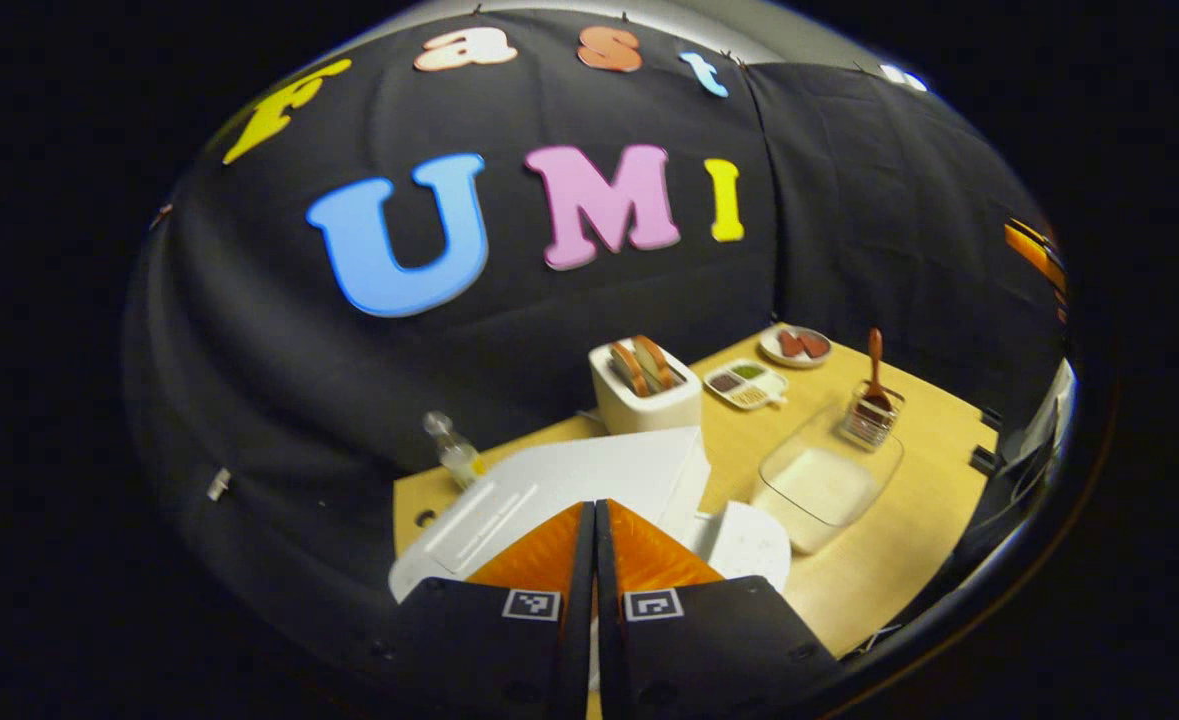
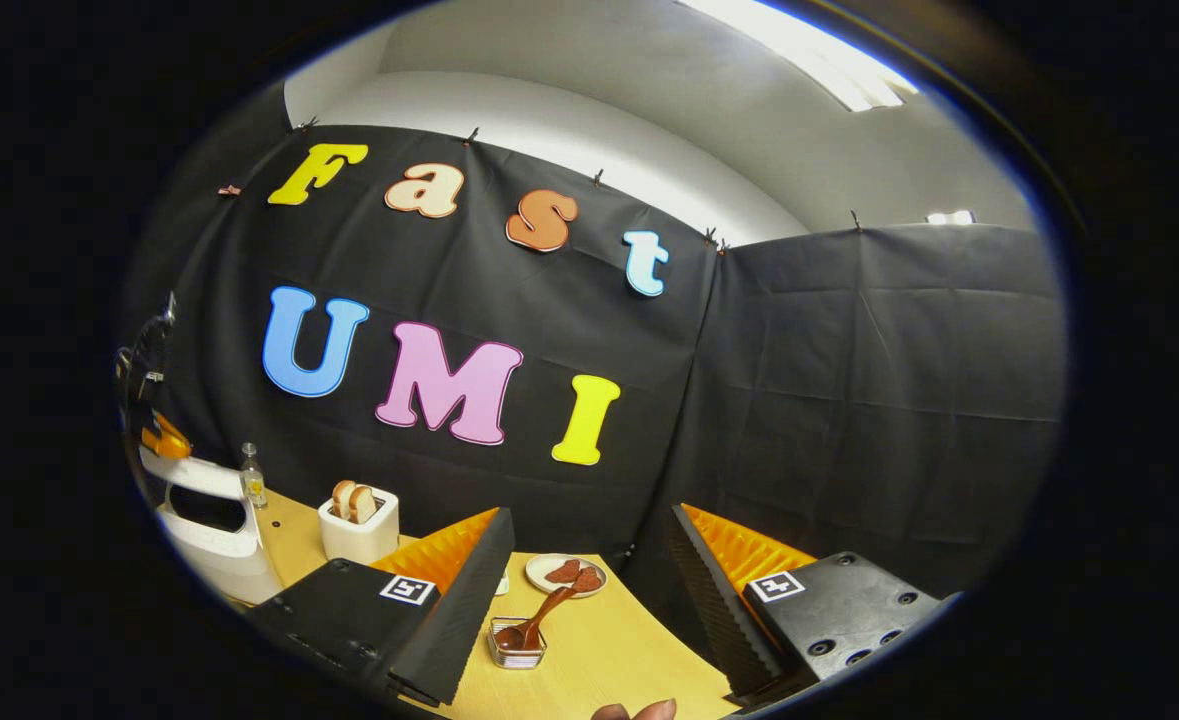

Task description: Close the left gripper, press the button to open the rice cooker; take a wooden spoon from the chopstick holder with the right hand, scoop a spoonful of rice and pour it into the rice cooker, then put the wooden spoon back into the chopstick holder.

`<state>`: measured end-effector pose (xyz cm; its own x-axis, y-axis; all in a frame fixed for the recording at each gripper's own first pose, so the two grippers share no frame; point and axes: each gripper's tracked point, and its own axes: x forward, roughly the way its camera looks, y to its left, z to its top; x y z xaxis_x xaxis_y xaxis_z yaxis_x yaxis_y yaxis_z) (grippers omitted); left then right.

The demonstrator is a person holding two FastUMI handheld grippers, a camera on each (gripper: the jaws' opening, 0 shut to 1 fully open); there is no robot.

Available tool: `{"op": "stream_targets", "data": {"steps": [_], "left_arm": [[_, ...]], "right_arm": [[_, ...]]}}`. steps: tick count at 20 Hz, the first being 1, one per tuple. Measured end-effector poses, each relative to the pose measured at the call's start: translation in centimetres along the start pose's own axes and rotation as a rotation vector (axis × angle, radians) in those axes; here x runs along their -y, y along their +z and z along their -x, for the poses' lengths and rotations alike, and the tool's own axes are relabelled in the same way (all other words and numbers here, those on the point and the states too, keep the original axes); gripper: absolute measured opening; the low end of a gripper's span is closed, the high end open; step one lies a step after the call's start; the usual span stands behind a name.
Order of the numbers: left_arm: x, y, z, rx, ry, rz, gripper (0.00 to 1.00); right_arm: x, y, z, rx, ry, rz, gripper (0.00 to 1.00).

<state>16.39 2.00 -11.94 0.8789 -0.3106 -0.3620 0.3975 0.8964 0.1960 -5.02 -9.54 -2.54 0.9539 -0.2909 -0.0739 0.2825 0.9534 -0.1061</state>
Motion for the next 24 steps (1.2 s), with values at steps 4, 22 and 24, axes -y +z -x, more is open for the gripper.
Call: {"op": "stream_targets", "data": {"steps": [4,22,24], "left_arm": [[-2.2,4.4,3.5,0.191,0.123,0.096,0.30],[5.6,8.5,13.4,0.418,0.404,0.230,0.98],[6.5,8.8,13.6,0.407,0.433,0.236,0.98]], "right_arm": [[0.5,0.4,0.4,0.017,0.004,-0.005,0.97],[1.2,-9.5,-6.6,-0.096,0.224,-0.039,0.98],[1.2,-11.9,-7.7,-0.140,0.259,-0.056,0.98]]}}
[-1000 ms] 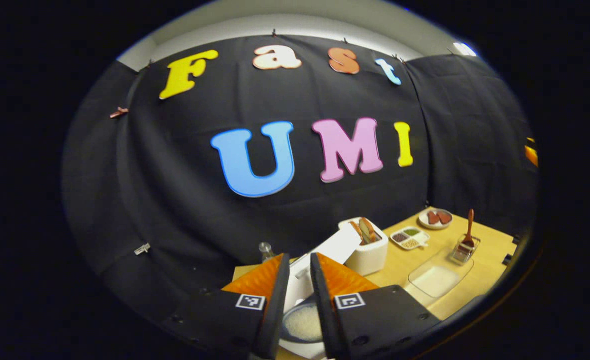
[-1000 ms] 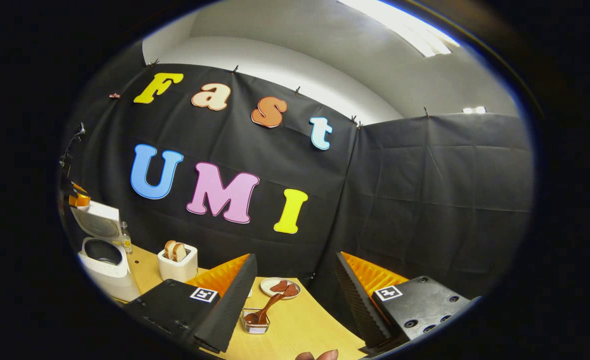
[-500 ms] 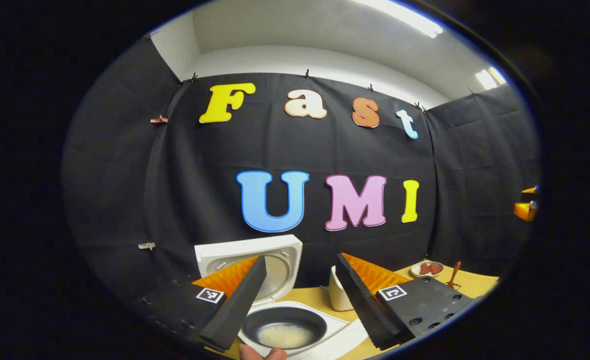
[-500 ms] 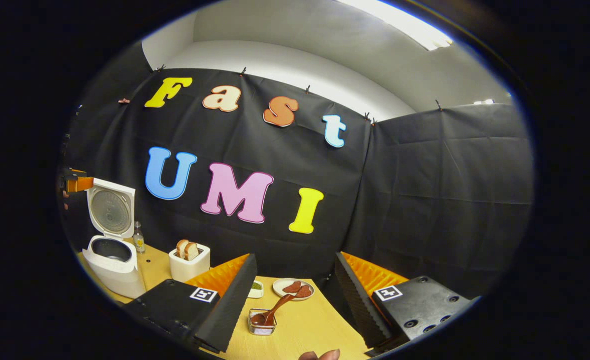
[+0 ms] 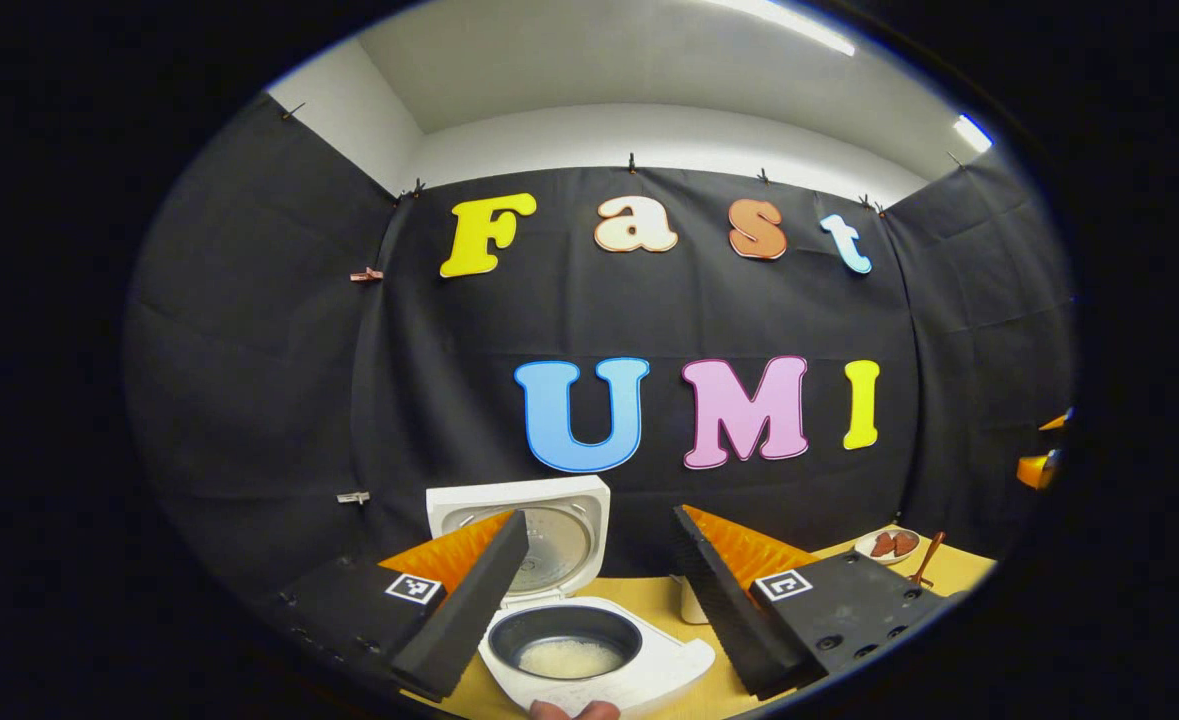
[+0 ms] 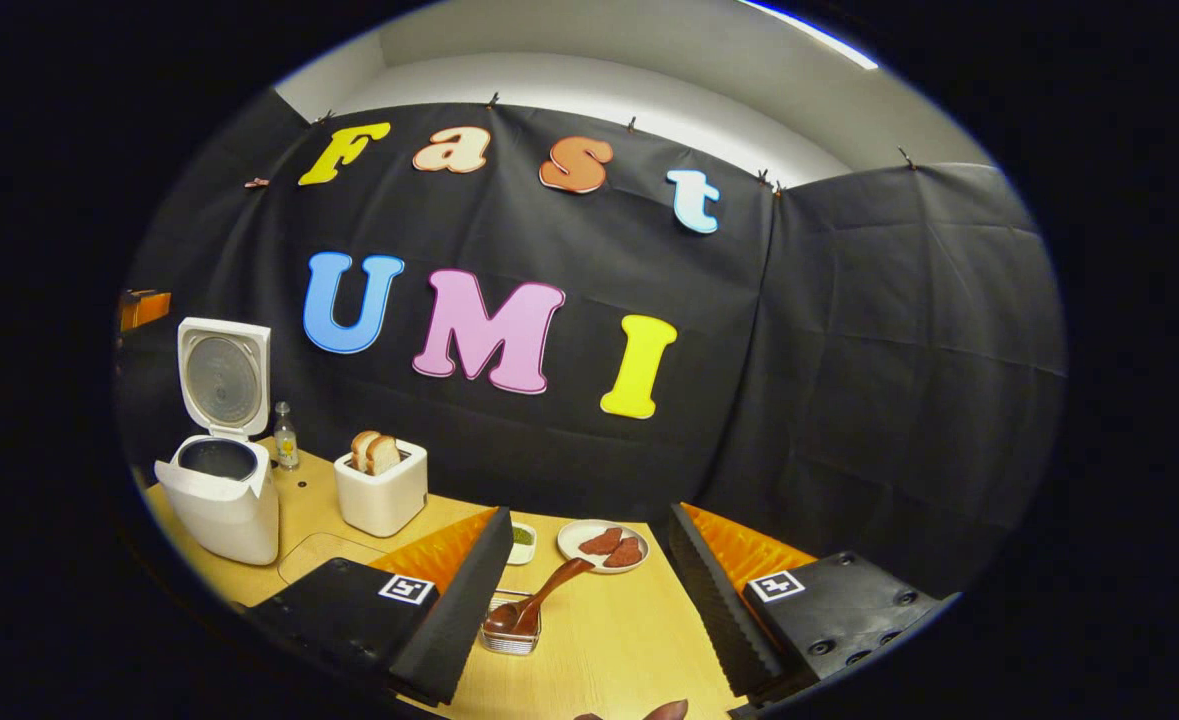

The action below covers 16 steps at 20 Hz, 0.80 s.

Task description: Close the left gripper, press the button to open the rice cooker; take a wooden spoon from the chopstick holder with the right hand, scoop a spoonful of rice and pour it into the rice cooker, then put the wooden spoon back into the chopstick holder.

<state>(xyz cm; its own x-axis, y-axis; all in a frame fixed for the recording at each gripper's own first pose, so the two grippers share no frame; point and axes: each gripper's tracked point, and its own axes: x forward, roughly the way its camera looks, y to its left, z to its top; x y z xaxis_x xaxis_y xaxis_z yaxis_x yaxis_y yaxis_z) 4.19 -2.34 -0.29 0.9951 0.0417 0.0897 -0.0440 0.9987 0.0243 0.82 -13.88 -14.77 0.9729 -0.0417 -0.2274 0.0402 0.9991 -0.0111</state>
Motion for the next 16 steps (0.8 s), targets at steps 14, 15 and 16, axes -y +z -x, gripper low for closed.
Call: {"op": "stream_targets", "data": {"steps": [14,15,16], "left_arm": [[4.0,-2.7,0.3,-0.105,0.100,0.018,0.98],[4.1,-2.7,0.3,-0.110,0.106,0.017,0.98],[4.2,-2.8,0.2,-0.113,0.111,0.017,0.98]], "right_arm": [[-3.0,-16.7,-11.1,-0.350,0.269,-0.310,0.69],[-3.5,-17.9,-11.8,-0.371,0.274,-0.332,0.63],[-3.9,-18.7,-12.5,-0.389,0.279,-0.345,0.60]]}}
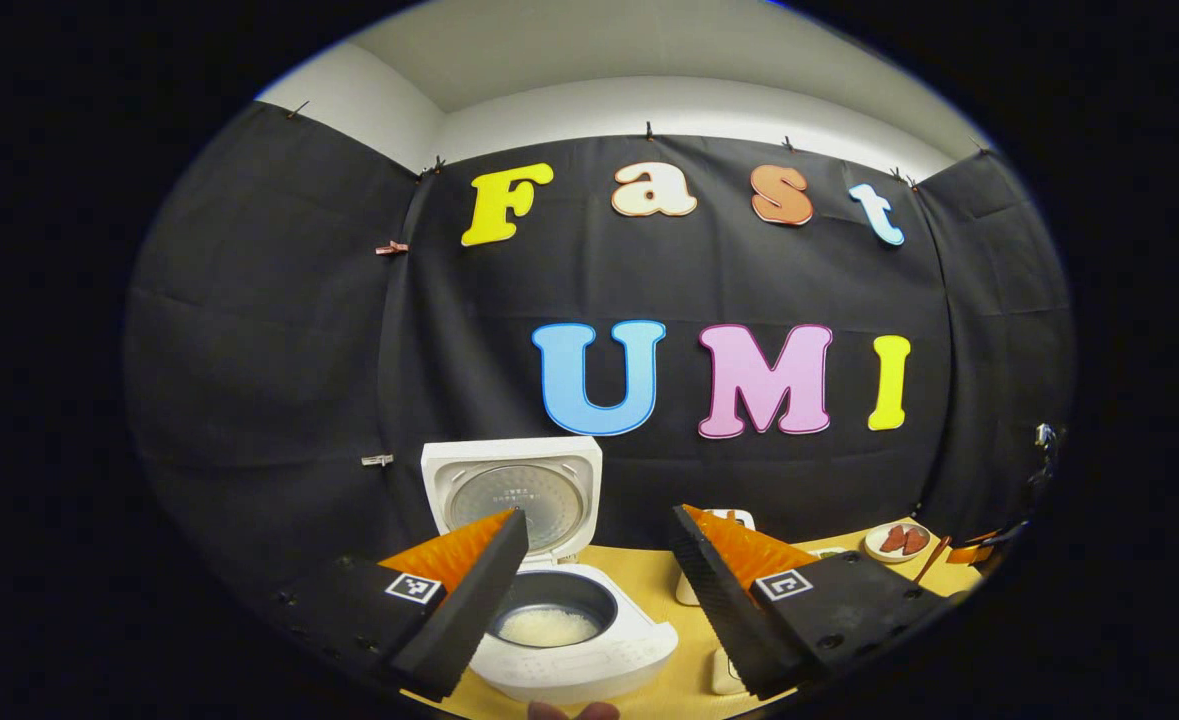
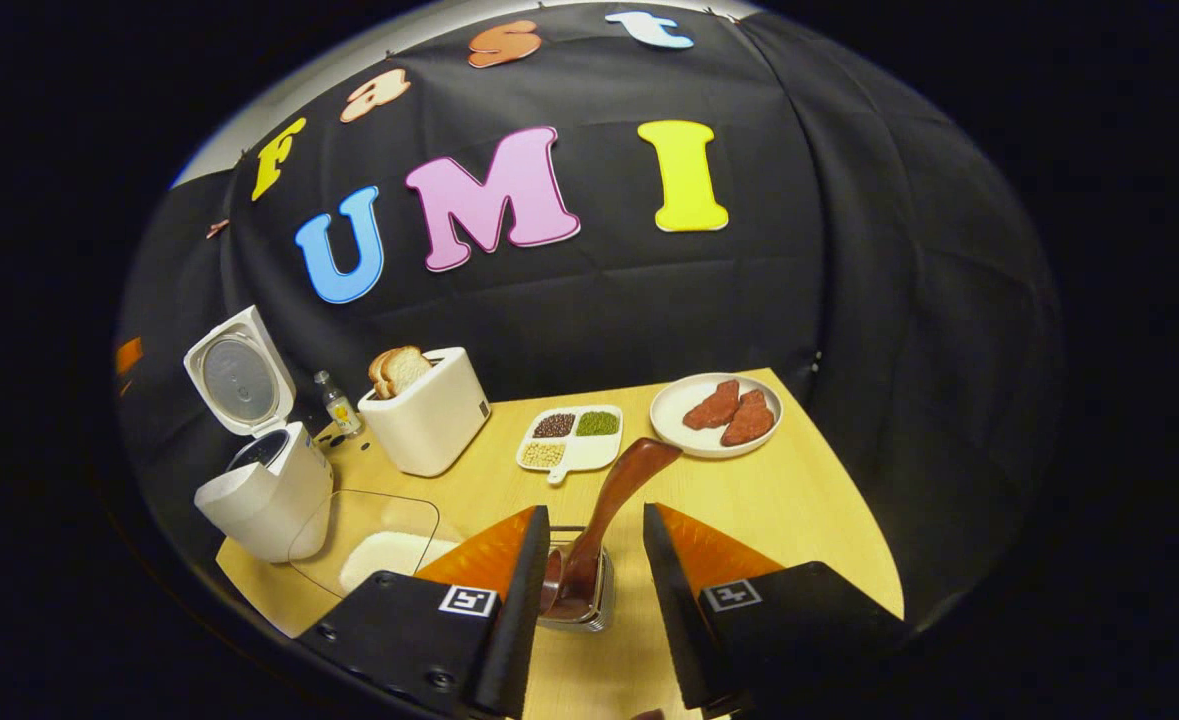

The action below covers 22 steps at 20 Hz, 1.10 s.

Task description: Close the left gripper, press the button to open the rice cooker; take a wooden spoon from the chopstick holder with the right hand, scoop a spoonful of rice and pour it into the rice cooker, then put the wooden spoon back into the chopstick holder.

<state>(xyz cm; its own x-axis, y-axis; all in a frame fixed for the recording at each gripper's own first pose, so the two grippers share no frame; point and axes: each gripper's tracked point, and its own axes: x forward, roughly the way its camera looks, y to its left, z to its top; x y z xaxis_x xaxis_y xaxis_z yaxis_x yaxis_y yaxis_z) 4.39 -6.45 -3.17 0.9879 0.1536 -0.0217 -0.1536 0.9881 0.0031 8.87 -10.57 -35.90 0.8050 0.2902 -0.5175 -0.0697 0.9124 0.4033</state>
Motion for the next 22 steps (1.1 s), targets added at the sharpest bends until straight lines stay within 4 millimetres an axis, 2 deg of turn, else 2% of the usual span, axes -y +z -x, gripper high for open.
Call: {"op": "stream_targets", "data": {"steps": [2,5,6,7,9,10,11,12,13,15,16,20,21,22], "left_arm": [[0.2,-0.3,-0.3,-0.010,0.014,-0.007,0.98],[0.2,-0.8,-0.3,-0.029,0.036,-0.013,0.98],[0.1,-1.1,-0.2,-0.038,0.044,-0.011,0.98],[0.1,-1.3,-0.1,-0.045,0.052,-0.006,0.98],[-0.1,-1.7,0.2,-0.062,0.066,0.006,0.98],[-0.1,-1.9,0.2,-0.068,0.069,0.009,0.98],[-0.2,-2.0,0.3,-0.074,0.070,0.009,0.98],[-0.2,-2.2,0.4,-0.079,0.073,0.005,0.98],[-0.3,-2.2,0.5,-0.081,0.072,-0.002,0.98],[-0.3,-2.1,0.7,-0.078,0.071,-0.014,0.98],[-0.4,-2.2,0.8,-0.077,0.074,-0.018,0.98],[-1.1,-2.4,1.2,-0.081,0.081,-0.007,0.98],[-1.4,-2.5,1.2,-0.083,0.086,0.002,0.98],[-1.7,-2.6,1.2,-0.084,0.089,0.013,0.98]], "right_arm": [[0.4,-1.4,-1.8,-0.036,0.006,-0.018,0.60],[-0.4,-2.4,-3.8,-0.063,0.063,-0.056,0.60],[-0.6,-2.8,-4.6,-0.071,0.075,-0.061,0.52],[-0.8,-2.9,-5.3,-0.078,0.085,-0.068,0.60],[-0.9,-3.4,-6.2,-0.097,0.088,-0.068,0.60],[-0.6,-4.1,-6.3,-0.118,0.089,-0.063,0.49],[-0.6,-3.9,-6.4,-0.108,0.092,-0.068,0.34],[-0.6,-3.7,-6.2,-0.098,0.097,-0.065,0.30],[-0.7,-3.7,-6.1,-0.090,0.107,-0.068,0.28],[-1.6,-3.6,-4.6,-0.087,0.131,-0.082,0.21],[-1.3,-3.7,-4.5,-0.084,0.116,-0.076,0.17],[-1.5,-3.9,-3.4,-0.062,0.095,-0.077,0.17],[-1.4,-3.9,-3.4,-0.060,0.090,-0.103,0.10],[-1.1,-4.0,-3.4,-0.068,0.083,-0.131,0.13]]}}
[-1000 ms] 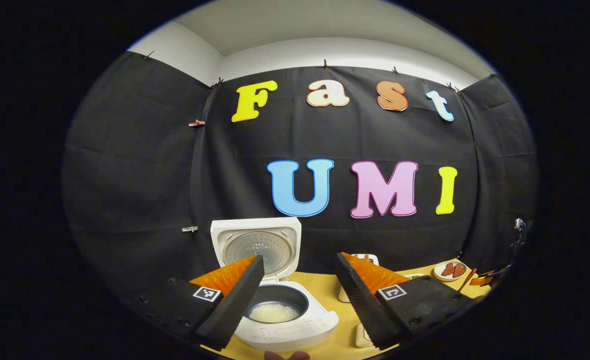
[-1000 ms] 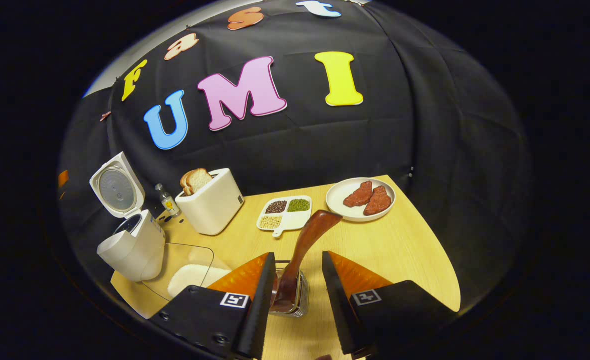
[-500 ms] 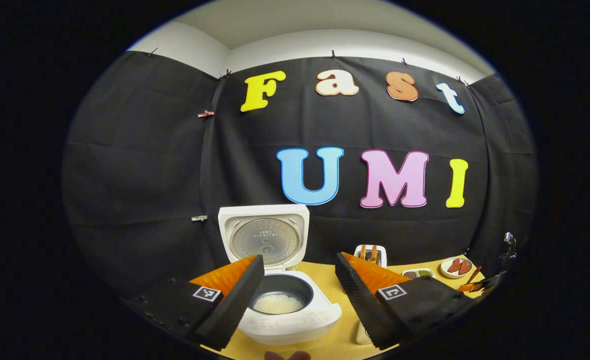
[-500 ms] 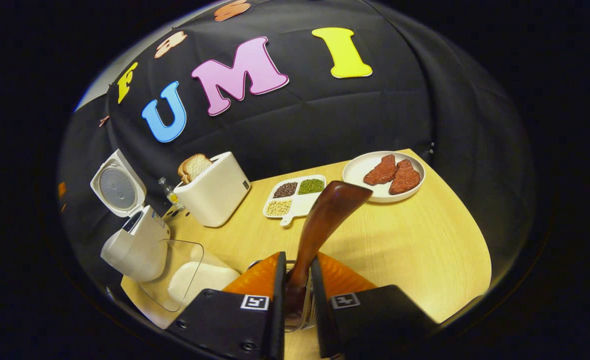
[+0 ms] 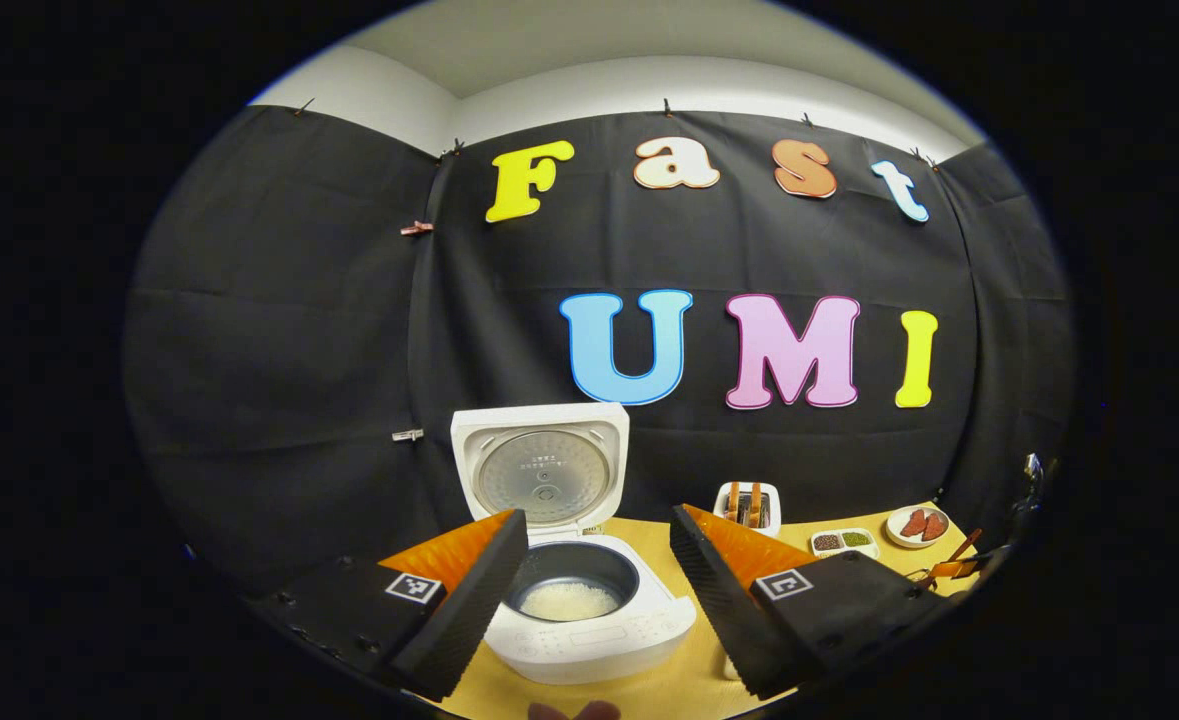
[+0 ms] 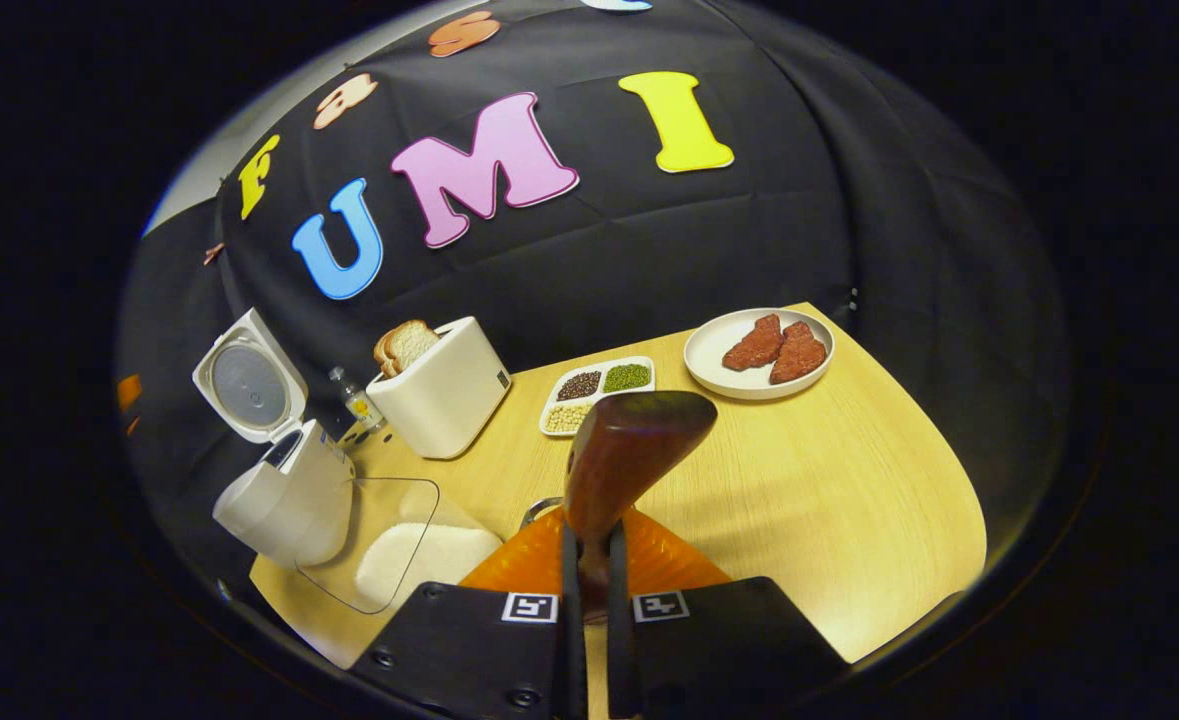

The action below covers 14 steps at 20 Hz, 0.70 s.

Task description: Close the left gripper, press the button to open the rice cooker; take a wooden spoon from the chopstick holder with the right hand, scoop a spoonful of rice and pour it into the rice cooker, then put the wooden spoon back into the chopstick holder.

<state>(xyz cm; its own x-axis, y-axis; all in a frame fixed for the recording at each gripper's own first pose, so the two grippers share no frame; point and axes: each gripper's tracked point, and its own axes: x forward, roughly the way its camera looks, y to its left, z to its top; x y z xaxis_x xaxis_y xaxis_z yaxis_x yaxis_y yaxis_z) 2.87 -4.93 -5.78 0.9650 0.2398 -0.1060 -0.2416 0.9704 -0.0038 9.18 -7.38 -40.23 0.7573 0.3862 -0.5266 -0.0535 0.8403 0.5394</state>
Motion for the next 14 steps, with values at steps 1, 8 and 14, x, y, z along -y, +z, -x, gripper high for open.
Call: {"op": "stream_targets", "data": {"steps": [1,8,14], "left_arm": [[-0.3,0.0,0.1,-0.003,0.004,0.008,0.98],[-2.6,0.3,0.3,0.017,0.007,-0.026,0.98],[-4.7,0.3,0.0,0.028,-0.003,-0.026,0.98]], "right_arm": [[0.3,0.1,0.0,0.000,-0.014,-0.020,0.13],[-2.8,6.9,2.7,0.152,0.001,0.022,0.09],[-10.6,9.4,3.9,0.211,0.090,0.078,0.09]]}}
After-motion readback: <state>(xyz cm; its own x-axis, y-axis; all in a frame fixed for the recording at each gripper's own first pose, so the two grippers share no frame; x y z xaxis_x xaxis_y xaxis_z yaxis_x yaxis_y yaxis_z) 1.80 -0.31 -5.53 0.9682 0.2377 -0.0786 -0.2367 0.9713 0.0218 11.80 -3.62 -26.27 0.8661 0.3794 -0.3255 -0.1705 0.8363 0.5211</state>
